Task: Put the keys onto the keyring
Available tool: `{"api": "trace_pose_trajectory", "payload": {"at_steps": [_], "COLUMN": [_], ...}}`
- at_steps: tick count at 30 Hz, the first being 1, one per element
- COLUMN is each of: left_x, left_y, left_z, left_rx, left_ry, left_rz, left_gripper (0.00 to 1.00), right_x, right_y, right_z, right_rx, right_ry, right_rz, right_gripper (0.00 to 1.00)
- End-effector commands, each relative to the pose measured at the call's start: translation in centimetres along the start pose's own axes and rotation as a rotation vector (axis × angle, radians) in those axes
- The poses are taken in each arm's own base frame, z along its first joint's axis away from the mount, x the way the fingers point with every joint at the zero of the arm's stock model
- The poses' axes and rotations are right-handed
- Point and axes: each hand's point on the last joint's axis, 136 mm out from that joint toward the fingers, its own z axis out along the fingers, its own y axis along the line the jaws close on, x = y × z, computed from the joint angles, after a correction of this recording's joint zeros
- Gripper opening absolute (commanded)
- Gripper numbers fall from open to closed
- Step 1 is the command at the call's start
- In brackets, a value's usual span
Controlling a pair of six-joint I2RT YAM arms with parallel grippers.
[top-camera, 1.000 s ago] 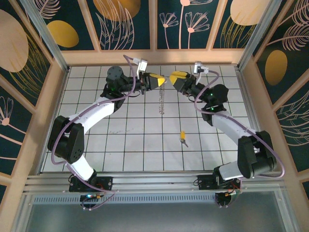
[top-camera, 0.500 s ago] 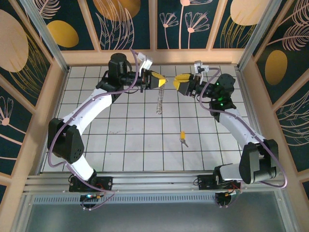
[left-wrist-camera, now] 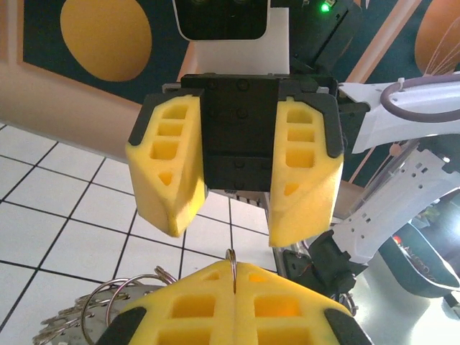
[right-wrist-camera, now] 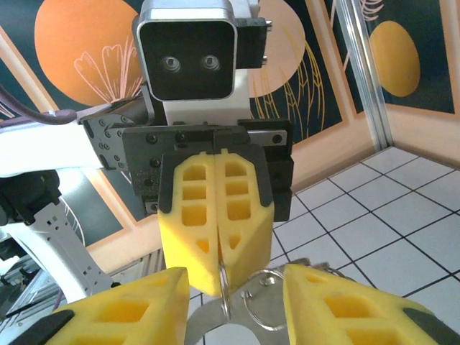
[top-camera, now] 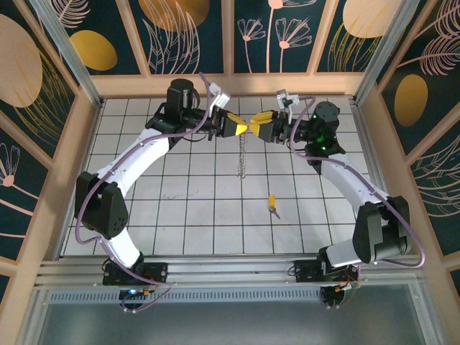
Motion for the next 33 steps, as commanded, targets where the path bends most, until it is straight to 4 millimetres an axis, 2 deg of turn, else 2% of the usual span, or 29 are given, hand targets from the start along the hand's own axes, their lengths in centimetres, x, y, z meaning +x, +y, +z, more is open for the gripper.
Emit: {"api": "trace_pose_trajectory", "payload": {"at_steps": [1, 7, 11, 16, 20, 21, 23, 24, 25, 26, 28, 33], "left_x": [-0.9, -0.8, -0.8, -1.0, -1.2, -1.5, -2.0, -2.1, -3.0, -3.4, -4.1, -5.1], "left_y": [-0.8, -0.7, -0.6, -0.6, -0.1, 0.1, 0.7, 1.3, 0.8, 1.1, 1.1, 0.9], "left_z": [-0.3, -0.2, -0.2, -0.2, -0.2, -0.3, -0.5, -0.6, -1.1, -1.5, -2.1, -2.8], "left_rx": [0.037, 0.037, 0.037, 0.038, 0.005, -0.011, -0.062, -0.086, -0.109, -0.140, -0.158, -0.167], "left_ry": [-0.006, -0.006, -0.007, -0.011, -0.024, -0.034, -0.070, -0.090, -0.127, -0.162, -0.219, -0.330], "left_rz": [0.048, 0.049, 0.050, 0.051, 0.041, 0.041, 0.032, 0.024, 0.040, 0.023, 0.019, -0.020], "left_gripper": [0.00, 0.00, 0.00, 0.00, 0.00, 0.02, 0.19, 0.23, 0.30, 0.35, 0.39, 0.41], "right_x": [-0.7, -0.2, 0.2, 0.5, 0.3, 0.1, -0.5, -0.8, -1.2, -1.7, -2.5, -4.4], "right_y": [0.6, 0.2, 0.1, 0.2, -0.1, -0.3, -0.6, -0.6, -0.6, -0.5, -0.2, 0.4], "right_z": [0.5, 0.9, 0.8, 0.8, 0.8, 0.8, 0.6, 0.5, 0.3, 0.1, -0.2, -1.2], "right_rx": [-0.036, -0.044, -0.043, -0.045, -0.025, -0.015, 0.015, 0.027, 0.038, 0.049, 0.063, 0.086], "right_ry": [0.006, 0.017, 0.024, 0.030, 0.015, 0.004, -0.033, -0.053, -0.080, -0.110, -0.166, -0.303], "right_rz": [-0.050, -0.032, -0.027, -0.023, -0.031, -0.035, -0.045, -0.049, -0.060, -0.071, -0.094, -0.131], "right_gripper": [0.39, 0.34, 0.22, 0.01, 0.00, 0.00, 0.00, 0.00, 0.00, 0.00, 0.00, 0.00]}}
